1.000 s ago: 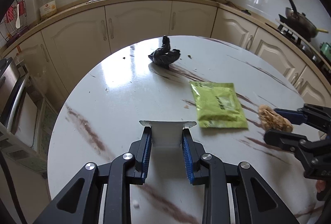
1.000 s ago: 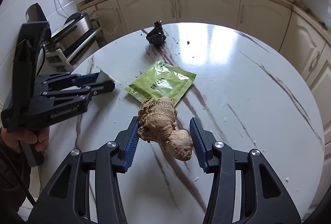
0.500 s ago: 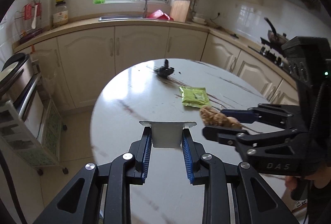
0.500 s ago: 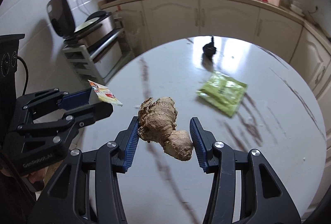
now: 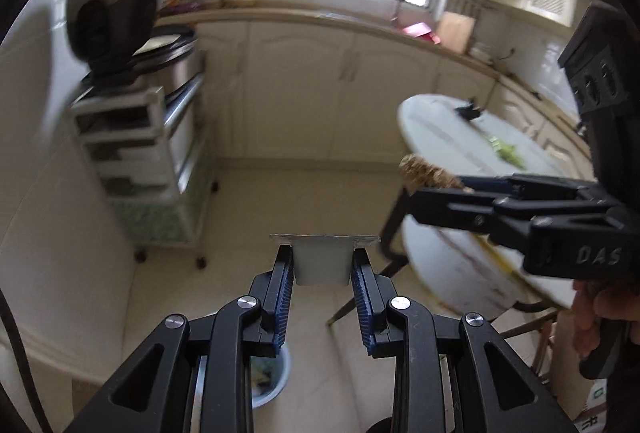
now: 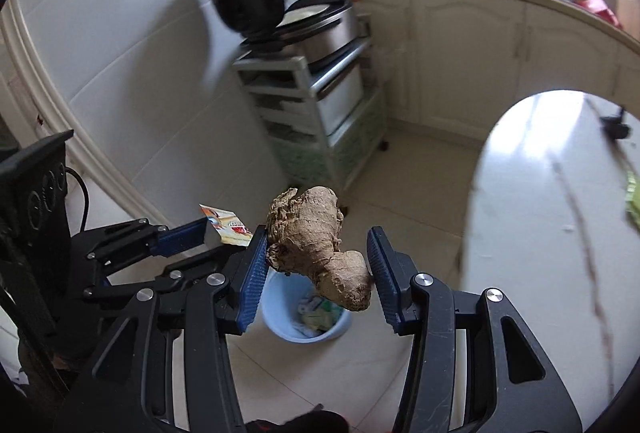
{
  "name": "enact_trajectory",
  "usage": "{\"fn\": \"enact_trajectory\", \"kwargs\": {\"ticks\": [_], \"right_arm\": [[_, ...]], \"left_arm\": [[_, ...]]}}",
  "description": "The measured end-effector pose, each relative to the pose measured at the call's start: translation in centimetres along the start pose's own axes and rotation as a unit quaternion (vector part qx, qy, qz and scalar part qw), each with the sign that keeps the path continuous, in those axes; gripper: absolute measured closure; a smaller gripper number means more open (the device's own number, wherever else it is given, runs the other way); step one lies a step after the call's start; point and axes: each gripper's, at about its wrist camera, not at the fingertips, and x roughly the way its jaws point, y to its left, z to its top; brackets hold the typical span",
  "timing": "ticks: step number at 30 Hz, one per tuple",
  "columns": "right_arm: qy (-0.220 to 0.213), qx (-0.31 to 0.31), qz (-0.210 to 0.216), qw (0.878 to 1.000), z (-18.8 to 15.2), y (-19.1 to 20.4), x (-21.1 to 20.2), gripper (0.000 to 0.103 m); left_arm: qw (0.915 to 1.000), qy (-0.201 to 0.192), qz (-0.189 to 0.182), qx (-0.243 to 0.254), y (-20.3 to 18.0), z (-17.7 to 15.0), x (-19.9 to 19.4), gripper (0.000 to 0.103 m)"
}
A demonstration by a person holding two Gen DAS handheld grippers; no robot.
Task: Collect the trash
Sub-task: 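Carry ginger and white block to the blue bin and open both tools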
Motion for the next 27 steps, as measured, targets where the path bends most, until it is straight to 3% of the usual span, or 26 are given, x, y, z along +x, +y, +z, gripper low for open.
{"fn": "enact_trajectory", "kwargs": {"ticks": [2,5,14,19,27], "right_arm": [[0.010,0.007,0.012,1.000,-0.2,1.2,2.3,0.057],[0.031,0.006,0.015,0.999,-0.5,2.6,6.0,0.057],[0.091,0.010,0.037,0.995,-1.6,4.5,14.9,0.057],[0.113,0.016,0.050,0.992,-1.9,4.9,18.2,0.057],[0.133,0.018,0.073,0.988,-2.4,6.1,20.8,0.055]], "left_arm": [[0.9996,0.013,0.019,-0.014,2.2,-1.4,-0.1,0.078],[0.9984,0.031,0.017,-0.043,4.7,-2.9,0.5,0.078],[0.9911,0.083,0.050,-0.091,9.4,-5.3,4.0,0.076],[0.9868,0.090,0.076,-0.110,9.9,-4.7,5.4,0.061],[0.9827,0.084,0.097,-0.134,10.1,-5.1,4.9,0.055]]}}
